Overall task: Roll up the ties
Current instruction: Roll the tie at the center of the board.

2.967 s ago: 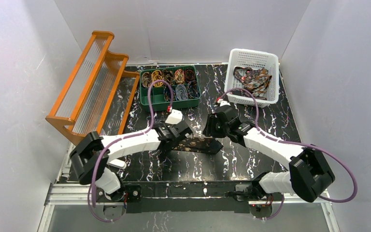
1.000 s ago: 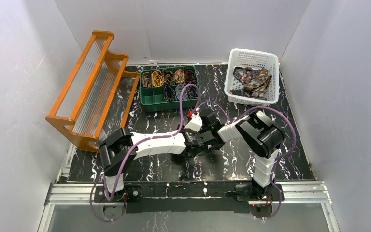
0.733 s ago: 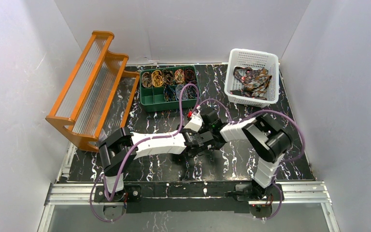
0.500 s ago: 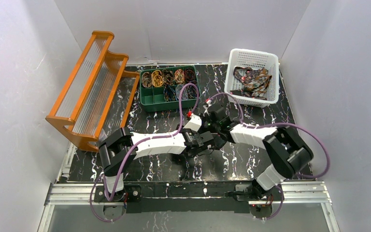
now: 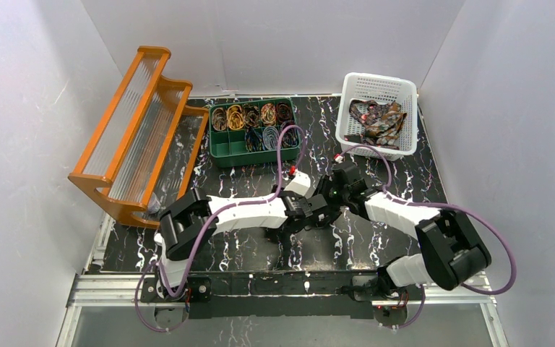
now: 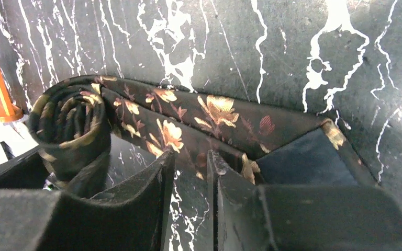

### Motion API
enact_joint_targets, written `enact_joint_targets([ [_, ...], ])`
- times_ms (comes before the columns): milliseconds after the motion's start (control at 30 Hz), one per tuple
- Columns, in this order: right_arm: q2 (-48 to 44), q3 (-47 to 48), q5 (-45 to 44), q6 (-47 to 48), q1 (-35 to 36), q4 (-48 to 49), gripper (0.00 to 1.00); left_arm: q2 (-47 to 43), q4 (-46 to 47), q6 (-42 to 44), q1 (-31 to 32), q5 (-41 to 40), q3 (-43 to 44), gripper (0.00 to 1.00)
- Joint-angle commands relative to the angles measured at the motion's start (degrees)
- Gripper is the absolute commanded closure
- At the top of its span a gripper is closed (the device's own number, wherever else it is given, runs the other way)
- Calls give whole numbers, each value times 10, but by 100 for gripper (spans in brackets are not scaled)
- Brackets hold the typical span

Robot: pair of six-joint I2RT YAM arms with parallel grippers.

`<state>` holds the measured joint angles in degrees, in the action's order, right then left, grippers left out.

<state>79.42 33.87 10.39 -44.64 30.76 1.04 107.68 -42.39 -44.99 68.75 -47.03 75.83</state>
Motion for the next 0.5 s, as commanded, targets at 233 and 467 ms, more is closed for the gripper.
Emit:
enact_joint_targets([
  [233, -107, -16, -49, 29, -11, -65, 60, 46, 33, 11, -2, 65, 67, 42],
  [467, -146, -23, -40, 62, -23, -57, 52, -45, 117, 18, -27, 132, 43, 33],
])
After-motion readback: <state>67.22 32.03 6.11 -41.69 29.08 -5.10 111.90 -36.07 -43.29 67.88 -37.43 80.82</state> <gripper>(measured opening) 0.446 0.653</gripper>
